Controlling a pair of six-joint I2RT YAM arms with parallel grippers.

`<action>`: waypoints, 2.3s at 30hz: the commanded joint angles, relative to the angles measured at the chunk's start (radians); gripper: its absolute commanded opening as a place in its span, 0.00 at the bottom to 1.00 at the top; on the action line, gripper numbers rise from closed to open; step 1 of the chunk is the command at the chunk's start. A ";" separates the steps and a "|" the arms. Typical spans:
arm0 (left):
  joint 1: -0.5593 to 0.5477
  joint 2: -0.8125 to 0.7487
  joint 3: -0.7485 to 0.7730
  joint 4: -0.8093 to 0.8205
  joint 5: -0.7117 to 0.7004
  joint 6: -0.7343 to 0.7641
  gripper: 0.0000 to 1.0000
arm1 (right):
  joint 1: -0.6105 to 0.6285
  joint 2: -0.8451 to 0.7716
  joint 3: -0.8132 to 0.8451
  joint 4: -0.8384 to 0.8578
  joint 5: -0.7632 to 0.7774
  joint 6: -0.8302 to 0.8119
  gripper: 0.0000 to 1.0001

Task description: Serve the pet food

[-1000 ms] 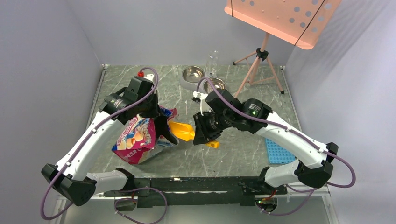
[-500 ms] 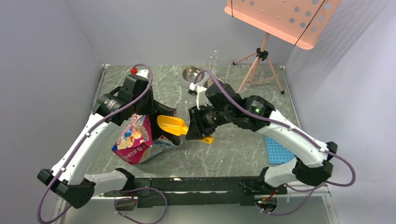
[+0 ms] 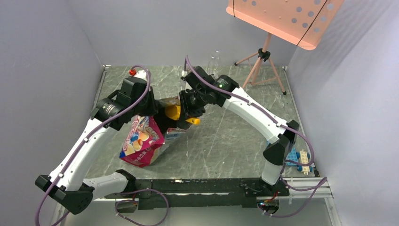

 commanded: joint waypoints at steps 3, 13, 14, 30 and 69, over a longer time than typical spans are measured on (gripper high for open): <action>-0.003 -0.003 0.016 0.165 0.174 -0.089 0.00 | -0.054 0.069 0.191 -0.203 0.393 -0.102 0.00; -0.004 0.001 -0.036 0.210 0.259 -0.086 0.00 | -0.053 -0.096 -0.082 0.046 -0.035 -0.087 0.00; -0.003 -0.003 -0.047 0.221 0.275 -0.090 0.00 | -0.053 -0.085 -0.077 0.028 -0.029 -0.074 0.00; -0.004 0.091 -0.043 0.246 0.412 -0.227 0.00 | -0.021 0.204 -0.066 0.039 0.107 -0.185 0.00; 0.180 -0.146 -0.054 -0.012 0.095 -0.081 0.00 | -0.042 0.267 -0.416 1.270 -0.798 0.229 0.00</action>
